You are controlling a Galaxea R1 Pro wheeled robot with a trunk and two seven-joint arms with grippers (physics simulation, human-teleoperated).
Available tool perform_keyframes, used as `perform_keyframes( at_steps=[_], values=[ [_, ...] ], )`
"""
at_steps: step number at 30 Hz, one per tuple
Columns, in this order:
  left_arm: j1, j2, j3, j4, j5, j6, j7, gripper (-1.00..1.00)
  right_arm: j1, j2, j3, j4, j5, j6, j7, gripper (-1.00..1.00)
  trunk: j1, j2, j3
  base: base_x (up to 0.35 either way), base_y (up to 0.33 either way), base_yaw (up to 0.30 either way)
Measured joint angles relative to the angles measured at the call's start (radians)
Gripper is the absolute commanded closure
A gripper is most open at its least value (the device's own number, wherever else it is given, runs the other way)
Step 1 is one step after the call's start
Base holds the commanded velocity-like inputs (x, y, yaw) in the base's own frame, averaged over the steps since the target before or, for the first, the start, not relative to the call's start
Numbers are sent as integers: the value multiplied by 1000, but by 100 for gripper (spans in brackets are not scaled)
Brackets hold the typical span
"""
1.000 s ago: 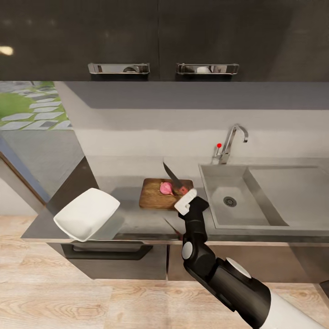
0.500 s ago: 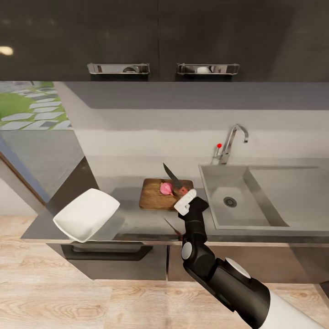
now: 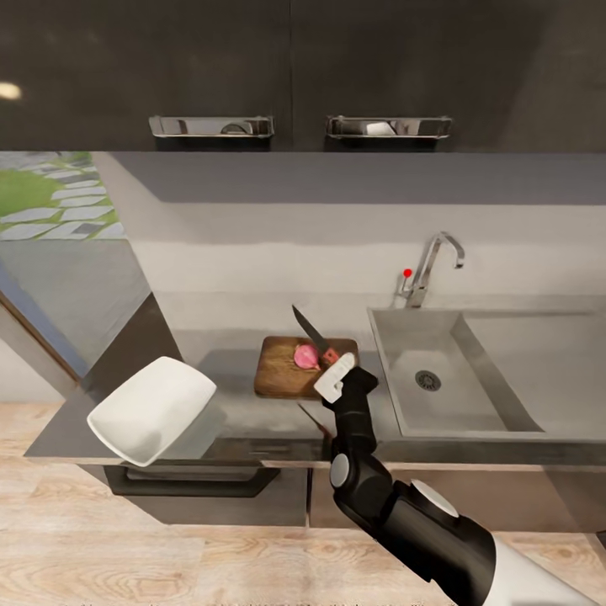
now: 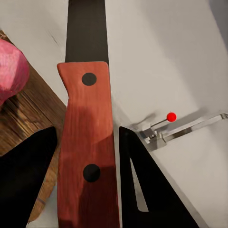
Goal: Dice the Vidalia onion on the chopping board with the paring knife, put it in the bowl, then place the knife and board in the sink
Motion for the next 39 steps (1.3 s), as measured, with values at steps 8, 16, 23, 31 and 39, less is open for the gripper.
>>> perform_keyframes(
  at_steps=[8, 16, 23, 31, 39],
  values=[
    [0, 0, 0, -1, 0, 0, 0, -100, 0, -1, 16, 1, 0, 1, 0, 100, 0, 0, -13, 1, 0, 0],
    [0, 1, 0, -3, 0, 0, 0, -100, 0, -2, 17, 2, 0, 2, 0, 100, 0, 0, -26, 60, 0, 0],
    [0, 2, 0, -3, 0, 0, 0, -100, 0, -2, 17, 2, 0, 3, 0, 100, 0, 0, -37, 27, 0, 0],
    [0, 2, 0, -4, 0, 0, 0, -100, 0, -2, 17, 2, 0, 3, 0, 100, 0, 0, -51, 0, 0, 0],
    [0, 2, 0, -4, 0, 0, 0, -100, 0, -3, 17, 2, 0, 3, 0, 100, 0, 0, -64, 0, 0, 0]
  ],
)
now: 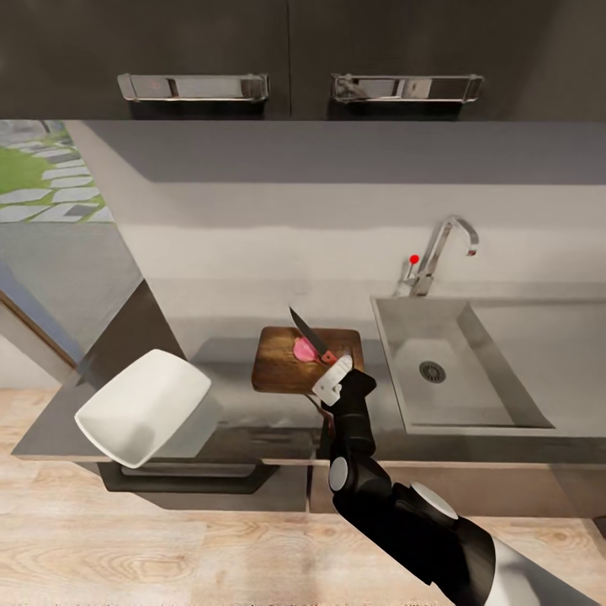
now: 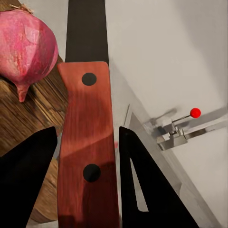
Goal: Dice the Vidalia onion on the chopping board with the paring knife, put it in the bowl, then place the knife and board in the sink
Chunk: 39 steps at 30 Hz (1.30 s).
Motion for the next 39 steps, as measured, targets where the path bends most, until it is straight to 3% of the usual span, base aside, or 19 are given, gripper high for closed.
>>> perform_keyframes(
  at_steps=[23, 39],
  values=[
    [0, 0, 0, 0, 0, 0, 0, -100, 0, -1, 0, 0, 1, 0, 0, 100, 0, 0, -37, 0, 0, 0],
    [0, 0, 0, 2, 0, 0, 0, -100, 0, -3, 0, 0, 2, 0, 0, 100, 0, 0, -40, 0, 0, 0]
  ],
)
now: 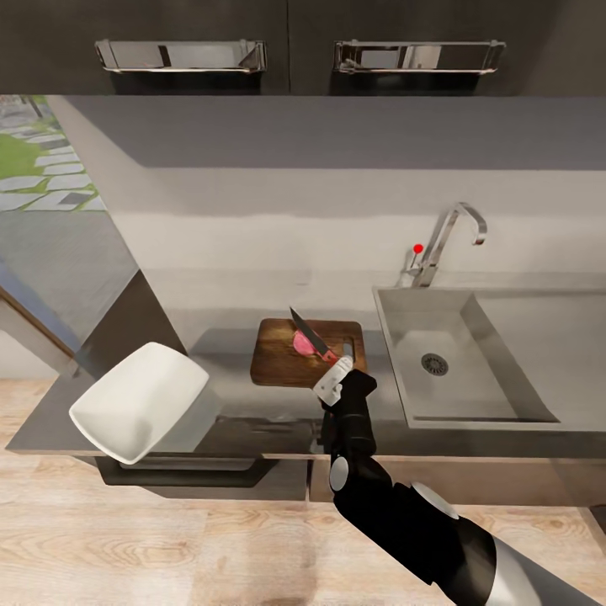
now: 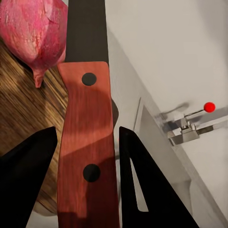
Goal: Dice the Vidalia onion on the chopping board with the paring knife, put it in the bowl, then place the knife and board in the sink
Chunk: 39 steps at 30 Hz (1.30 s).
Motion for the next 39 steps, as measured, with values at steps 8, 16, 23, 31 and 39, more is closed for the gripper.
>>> perform_keyframes(
  at_steps=[8, 16, 23, 31, 39],
  values=[
    [0, 0, 0, 2, 0, 0, 0, -100, 0, 1, 0, 0, 0, 0, 0, 100, 0, 0, -10, 0, 0, 0],
    [0, -1, 0, 3, 0, 0, 0, -100, 0, 0, 0, 0, 0, 0, 0, 100, 0, 0, -23, 0, 0, 0],
    [0, 0, 0, 2, 0, 0, 0, -100, 0, 0, 0, 0, 0, 0, 0, 100, 0, 0, -34, 0, 0, 0],
    [0, 0, 0, -1, 0, 0, 0, -100, 0, -1, 0, 0, 0, 0, 0, 100, 0, 0, -42, 1, 0, 0],
    [0, 0, 0, -2, 0, 0, 0, -100, 0, -1, 0, 0, 0, 0, 0, 100, 0, 0, -42, 0, 0, 0]
  ],
)
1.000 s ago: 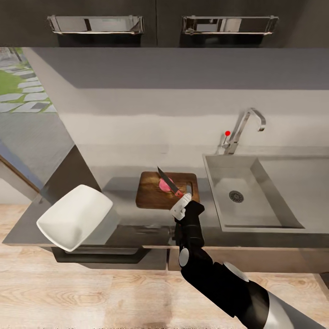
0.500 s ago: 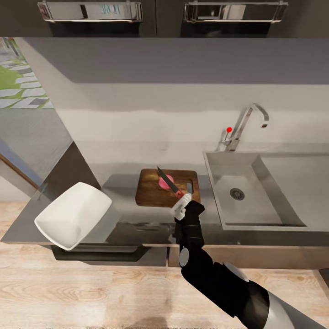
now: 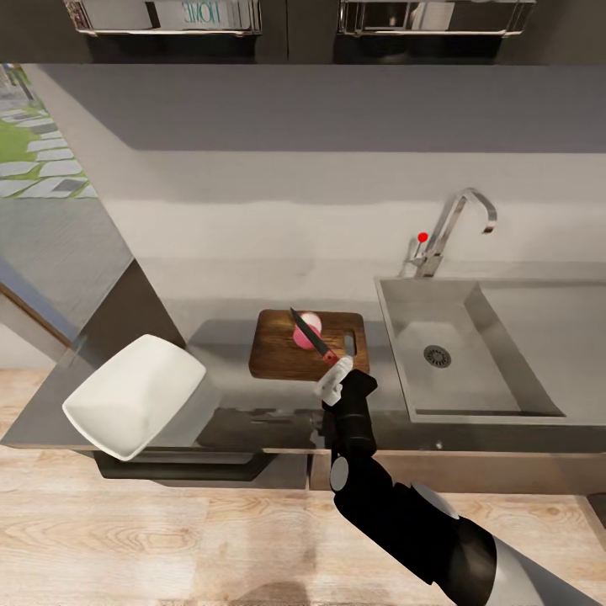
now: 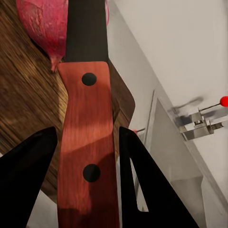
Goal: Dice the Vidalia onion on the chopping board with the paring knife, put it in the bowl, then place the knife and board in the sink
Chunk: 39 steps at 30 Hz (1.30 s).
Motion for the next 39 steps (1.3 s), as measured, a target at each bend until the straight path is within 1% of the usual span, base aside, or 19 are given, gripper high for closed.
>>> perform_keyframes(
  at_steps=[21, 26, 35, 39],
  values=[
    [0, 0, 0, 0, 0, 0, 0, -100, 0, 0, 0, 0, 3, 1, 0, 100, 0, 0, -1, 0, 0, 0],
    [0, 0, 0, 0, 0, 0, 0, -100, 0, 0, 0, -1, 16, 3, 0, 100, 0, 0, -6, 0, 0, 0],
    [0, 0, 0, 0, 0, 0, 0, -100, -1, 0, 1, -2, 54, 12, -1, 100, 0, 0, -20, 0, 0, 0],
    [0, 0, 0, 0, 0, -1, 0, -100, -1, 0, 0, -12, 54, 13, 0, 100, 0, 0, -27, 0, 0, 0]
  ],
)
